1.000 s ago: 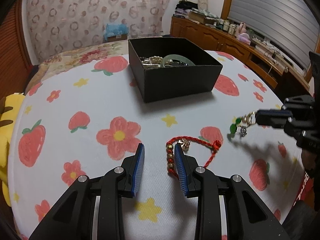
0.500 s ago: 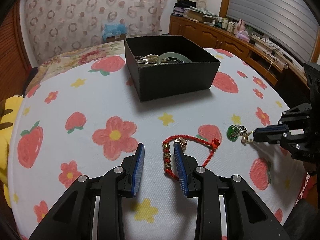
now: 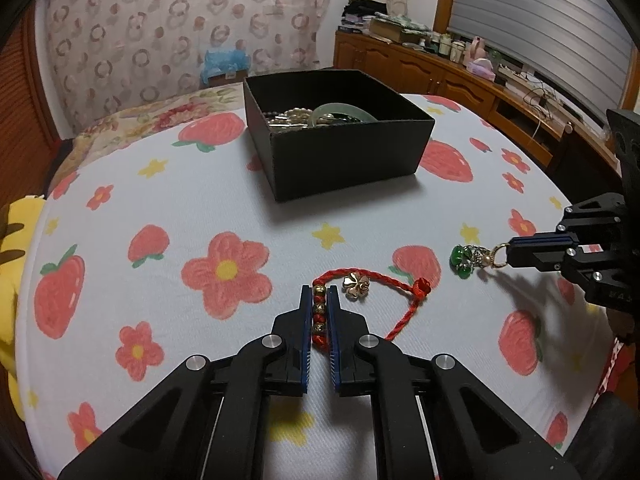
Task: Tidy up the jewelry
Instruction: 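Grasp the red cord bracelet with the left tool while the right tool grasps the green charm chain, then carry both into the black box and open both tools to release them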
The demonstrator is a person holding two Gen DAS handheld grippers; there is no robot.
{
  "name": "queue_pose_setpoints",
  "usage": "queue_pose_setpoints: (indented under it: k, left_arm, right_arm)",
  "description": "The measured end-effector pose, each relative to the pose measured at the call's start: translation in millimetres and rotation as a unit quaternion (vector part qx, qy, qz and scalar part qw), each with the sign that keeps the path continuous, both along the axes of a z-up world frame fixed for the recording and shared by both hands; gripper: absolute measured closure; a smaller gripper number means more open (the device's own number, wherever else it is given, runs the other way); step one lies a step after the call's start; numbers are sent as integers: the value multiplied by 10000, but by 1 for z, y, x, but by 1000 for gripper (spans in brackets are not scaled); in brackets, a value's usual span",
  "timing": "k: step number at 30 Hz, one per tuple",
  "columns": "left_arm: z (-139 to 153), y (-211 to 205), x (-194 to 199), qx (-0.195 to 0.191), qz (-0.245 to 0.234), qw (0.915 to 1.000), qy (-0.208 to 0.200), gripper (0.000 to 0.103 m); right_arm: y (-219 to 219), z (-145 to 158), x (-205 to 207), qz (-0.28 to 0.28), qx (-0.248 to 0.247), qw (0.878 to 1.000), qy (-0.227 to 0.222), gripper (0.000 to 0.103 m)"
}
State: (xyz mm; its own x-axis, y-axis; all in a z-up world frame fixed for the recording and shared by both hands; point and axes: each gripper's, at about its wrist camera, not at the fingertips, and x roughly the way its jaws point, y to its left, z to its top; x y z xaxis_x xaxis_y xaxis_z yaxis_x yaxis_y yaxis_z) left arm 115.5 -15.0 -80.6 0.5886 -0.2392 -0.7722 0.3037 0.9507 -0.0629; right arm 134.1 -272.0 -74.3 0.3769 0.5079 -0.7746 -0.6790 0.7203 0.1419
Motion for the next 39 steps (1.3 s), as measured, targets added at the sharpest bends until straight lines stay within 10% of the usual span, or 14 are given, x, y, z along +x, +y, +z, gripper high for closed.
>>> queue_pose_setpoints:
  k: [39]
  left_arm:
    - [86, -4, 72, -156, 351, 9931, -1111, 97]
  right_arm:
    - [46, 48, 136, -245, 105, 9938, -1079, 100]
